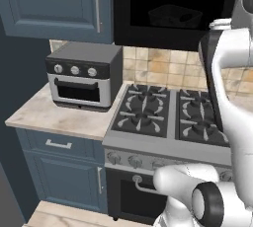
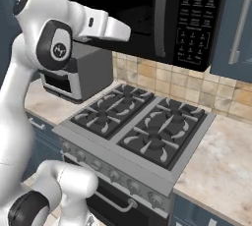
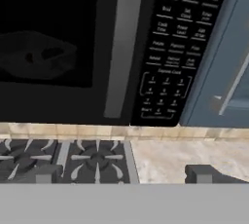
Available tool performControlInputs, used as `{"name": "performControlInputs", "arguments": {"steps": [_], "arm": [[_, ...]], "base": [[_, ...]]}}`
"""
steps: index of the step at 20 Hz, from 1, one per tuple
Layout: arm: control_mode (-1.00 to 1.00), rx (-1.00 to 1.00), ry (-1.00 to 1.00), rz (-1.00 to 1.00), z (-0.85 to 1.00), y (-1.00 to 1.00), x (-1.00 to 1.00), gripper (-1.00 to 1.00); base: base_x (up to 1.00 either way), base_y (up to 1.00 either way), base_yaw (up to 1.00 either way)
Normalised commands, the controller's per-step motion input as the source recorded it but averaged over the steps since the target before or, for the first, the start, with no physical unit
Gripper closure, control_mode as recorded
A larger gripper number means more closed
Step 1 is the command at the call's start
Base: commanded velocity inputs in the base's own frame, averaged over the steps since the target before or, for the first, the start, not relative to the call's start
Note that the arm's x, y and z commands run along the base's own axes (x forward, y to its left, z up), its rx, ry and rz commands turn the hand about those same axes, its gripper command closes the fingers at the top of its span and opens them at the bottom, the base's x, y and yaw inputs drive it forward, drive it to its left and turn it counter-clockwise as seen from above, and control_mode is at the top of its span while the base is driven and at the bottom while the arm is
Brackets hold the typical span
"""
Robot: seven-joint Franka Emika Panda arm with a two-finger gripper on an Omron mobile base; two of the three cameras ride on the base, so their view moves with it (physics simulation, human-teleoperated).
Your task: Place the tupperware containing the shrimp and mushroom meal in the microwave. Close the microwave door and press the start button to reheat the meal.
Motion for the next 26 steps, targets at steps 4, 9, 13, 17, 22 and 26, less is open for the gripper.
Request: {"name": "performControlInputs", "arguments": {"steps": [4, 9, 13, 17, 22, 26], "arm": [[-1.00, 0.36, -0.16, -0.09, -0.07, -0.54, -0.37, -1.00], [-1.00, 0.31, -0.13, -0.09, -0.08, -0.45, -0.24, -1.00], [-1.00, 0.18, -0.27, -0.02, -0.29, -0.19, -0.18, -1.00], [-1.00, 0.11, -0.28, 0.00, -0.38, -0.11, -0.04, 1.00], [-1.00, 0.12, -0.20, 0.00, -0.33, -0.10, -0.01, 1.00], [-1.00, 0.12, -0.08, 0.00, -0.17, -0.07, 0.00, 1.00]], "base": [[0.00, 0.00, 0.00], [0.00, 0.00, 0.00], [0.00, 0.00, 0.00], [0.00, 0.00, 0.00], [0.00, 0.00, 0.00], [0.00, 0.00, 0.00]]}}
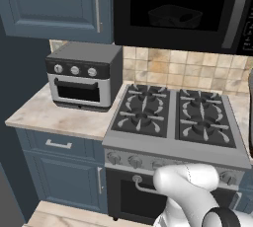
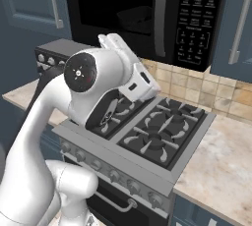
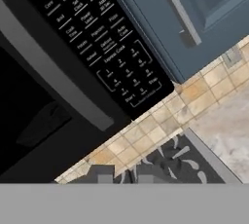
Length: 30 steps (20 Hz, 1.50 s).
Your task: Place the tupperware containing the shrimp and mushroom meal in the microwave. Close the microwave door and press the start button to reheat the meal.
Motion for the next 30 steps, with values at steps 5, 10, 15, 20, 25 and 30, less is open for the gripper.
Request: {"name": "performControlInputs", "arguments": {"steps": [5, 10, 15, 20, 25, 30], "arm": [[-1.00, 0.23, 0.00, 0.00, -0.03, -0.22, 0.00, 1.00], [-1.00, 0.28, 0.00, 0.00, 0.00, -0.17, -0.01, 1.00], [-1.00, 0.23, 0.00, 0.00, 0.00, -0.05, 0.00, 1.00], [-1.00, 0.15, 0.00, 0.01, 0.00, 0.00, 0.00, 1.00], [-1.00, 0.06, -0.02, 0.00, 0.00, 0.00, 0.00, 1.00], [-1.00, 0.01, -0.03, 0.00, 0.00, 0.00, 0.16, 1.00]], "base": [[0.00, 0.00, 0.00], [0.00, 0.00, 0.00], [0.00, 0.00, 0.00], [0.00, 0.00, 0.00], [0.00, 0.00, 0.00], [0.00, 0.00, 0.00]]}}
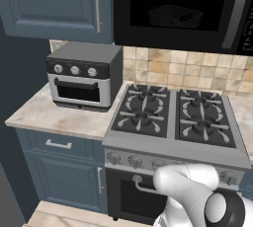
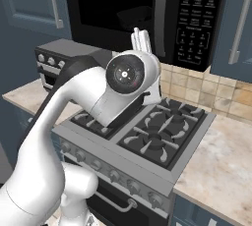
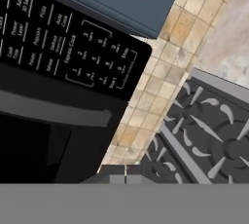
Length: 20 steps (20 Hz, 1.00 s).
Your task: Place the tupperware containing the shrimp and mushroom meal in the microwave. Close the microwave door and press the start button to reheat the meal.
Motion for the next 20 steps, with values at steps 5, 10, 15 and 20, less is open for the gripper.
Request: {"name": "performControlInputs", "arguments": {"steps": [5, 10, 15, 20], "arm": [[-1.00, 0.01, -0.01, 0.00, 0.00, 0.00, 0.33, 1.00], [-1.00, 0.04, 0.00, 0.00, 0.00, 0.00, 0.34, 1.00], [-1.00, 0.06, 0.00, 0.00, 0.00, -0.08, 0.29, 1.00], [-1.00, 0.05, 0.00, 0.00, 0.00, -0.14, 0.22, 1.00]], "base": [[0.00, 0.00, 0.00], [0.00, 0.00, 0.00], [0.00, 0.00, 0.00], [0.00, 0.00, 0.00]]}}
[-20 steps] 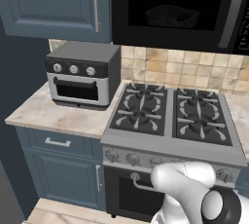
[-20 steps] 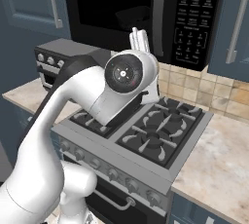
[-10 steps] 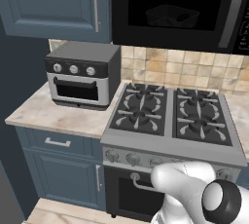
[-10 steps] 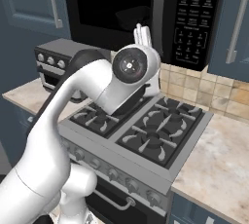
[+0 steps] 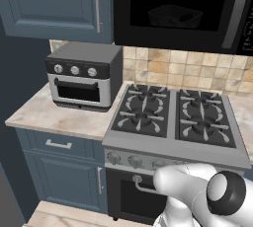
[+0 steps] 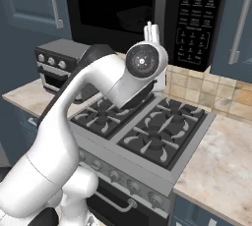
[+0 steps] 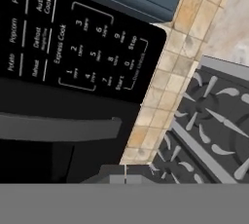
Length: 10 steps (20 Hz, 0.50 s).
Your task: Place the tupperware containing the shrimp and mushroom meal in the microwave. Close the microwave door and press the start button to reheat the meal.
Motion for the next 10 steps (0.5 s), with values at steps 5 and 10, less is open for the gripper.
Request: {"name": "performControlInputs", "arguments": {"steps": [5, 10], "arm": [[-1.00, 0.05, -0.02, 0.00, 0.00, -0.15, 0.18, 1.00], [-1.00, 0.03, -0.02, 0.00, -0.02, -0.13, 0.18, 1.00]], "base": [[0.00, 0.00, 0.00], [0.00, 0.00, 0.00]]}}
